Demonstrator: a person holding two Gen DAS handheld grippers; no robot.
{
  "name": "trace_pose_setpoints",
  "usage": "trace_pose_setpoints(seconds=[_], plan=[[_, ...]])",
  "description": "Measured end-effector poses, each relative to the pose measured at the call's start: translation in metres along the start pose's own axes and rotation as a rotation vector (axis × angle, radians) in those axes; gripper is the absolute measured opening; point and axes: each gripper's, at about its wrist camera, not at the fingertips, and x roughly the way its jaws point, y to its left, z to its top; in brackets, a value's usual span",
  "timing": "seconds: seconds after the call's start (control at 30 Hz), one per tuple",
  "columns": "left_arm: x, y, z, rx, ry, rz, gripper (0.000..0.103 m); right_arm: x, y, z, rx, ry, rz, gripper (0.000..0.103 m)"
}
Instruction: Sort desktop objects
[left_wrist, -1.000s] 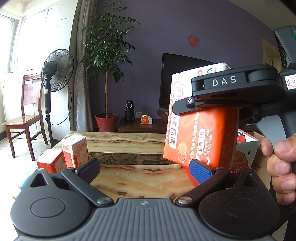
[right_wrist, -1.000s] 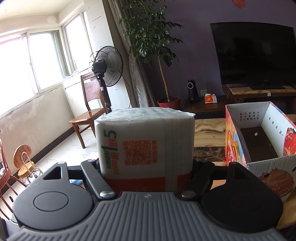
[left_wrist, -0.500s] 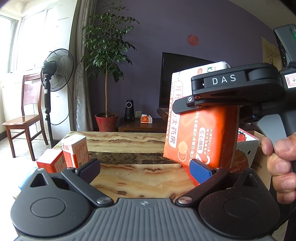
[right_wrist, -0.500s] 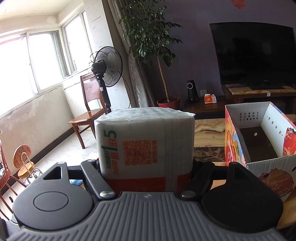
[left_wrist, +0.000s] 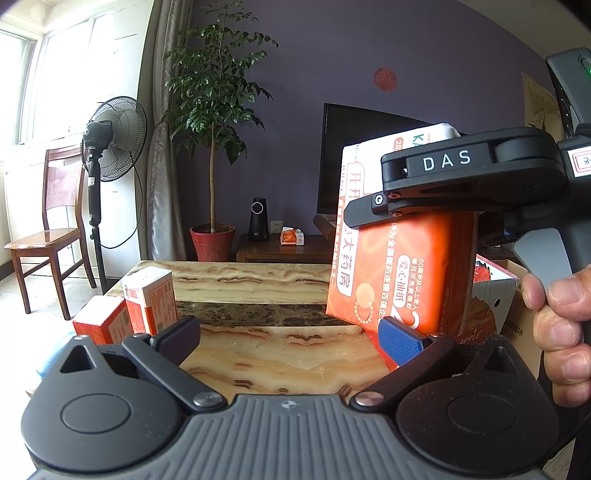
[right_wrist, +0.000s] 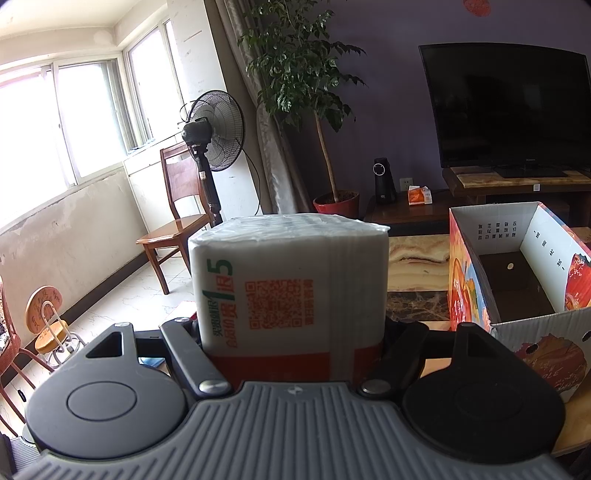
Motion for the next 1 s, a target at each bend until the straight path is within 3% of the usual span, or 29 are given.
trace_pose_setpoints(seconds=[1.0], plan=[[-0.0006, -0.0001, 0.0014, 0.0, 0.004, -0.002, 0.102, -0.0007, 0.003, -0.0011, 0.002, 0.004, -0.003, 0.077]])
